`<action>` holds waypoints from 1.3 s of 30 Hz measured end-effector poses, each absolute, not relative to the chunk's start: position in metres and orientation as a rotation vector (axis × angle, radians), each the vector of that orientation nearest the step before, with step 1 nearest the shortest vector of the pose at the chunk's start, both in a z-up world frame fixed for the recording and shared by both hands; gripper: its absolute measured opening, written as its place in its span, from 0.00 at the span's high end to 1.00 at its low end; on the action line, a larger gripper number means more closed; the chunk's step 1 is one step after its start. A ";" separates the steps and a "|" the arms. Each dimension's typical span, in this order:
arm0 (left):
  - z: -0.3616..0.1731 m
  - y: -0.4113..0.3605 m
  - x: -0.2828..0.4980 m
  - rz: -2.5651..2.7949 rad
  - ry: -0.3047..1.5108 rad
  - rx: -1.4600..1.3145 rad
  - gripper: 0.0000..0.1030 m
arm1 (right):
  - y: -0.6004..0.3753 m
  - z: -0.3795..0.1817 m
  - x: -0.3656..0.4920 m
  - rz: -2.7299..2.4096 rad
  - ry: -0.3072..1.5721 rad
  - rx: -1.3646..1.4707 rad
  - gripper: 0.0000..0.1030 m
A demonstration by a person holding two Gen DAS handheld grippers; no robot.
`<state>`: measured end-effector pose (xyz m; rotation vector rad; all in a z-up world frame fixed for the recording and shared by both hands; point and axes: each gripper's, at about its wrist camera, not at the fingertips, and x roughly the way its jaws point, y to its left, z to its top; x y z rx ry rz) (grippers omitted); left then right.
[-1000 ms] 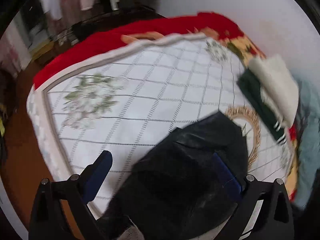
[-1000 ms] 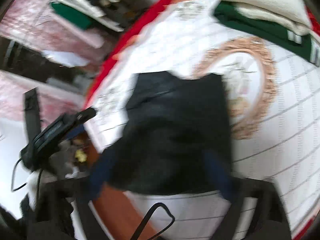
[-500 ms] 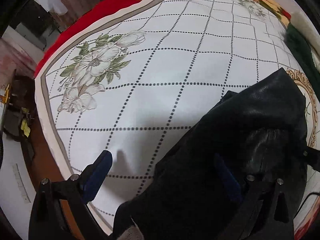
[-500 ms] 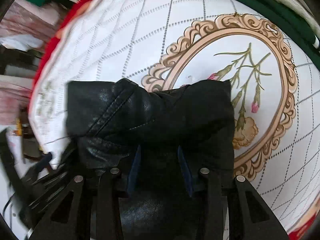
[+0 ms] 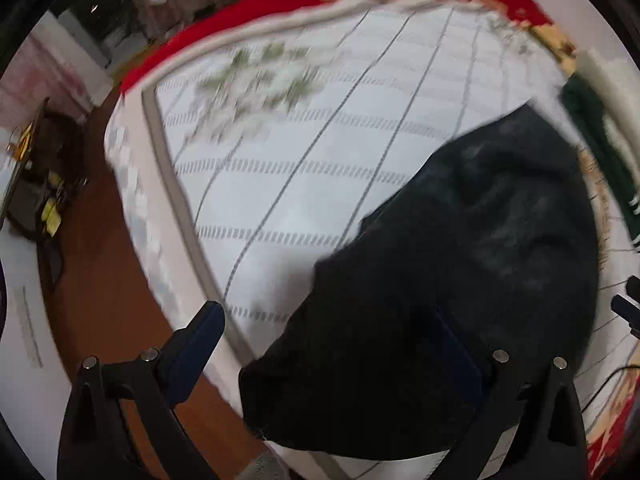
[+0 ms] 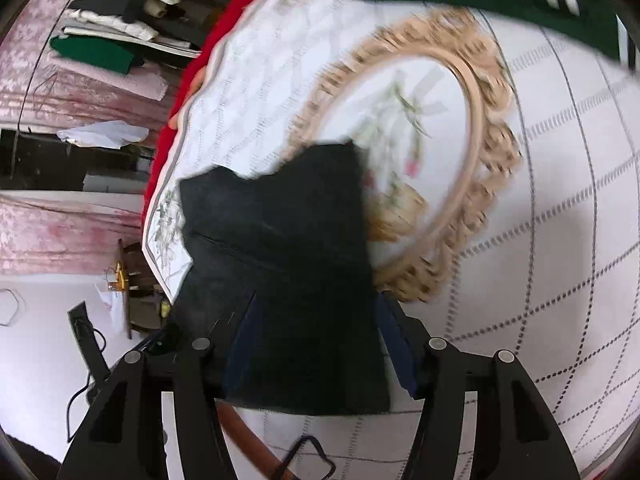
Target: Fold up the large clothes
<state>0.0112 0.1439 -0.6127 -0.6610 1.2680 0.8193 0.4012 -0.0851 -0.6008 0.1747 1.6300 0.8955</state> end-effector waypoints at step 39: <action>-0.648 0.153 -0.012 0.829 0.875 -1.161 0.16 | -0.086 -0.693 0.339 1.006 1.790 0.577 0.07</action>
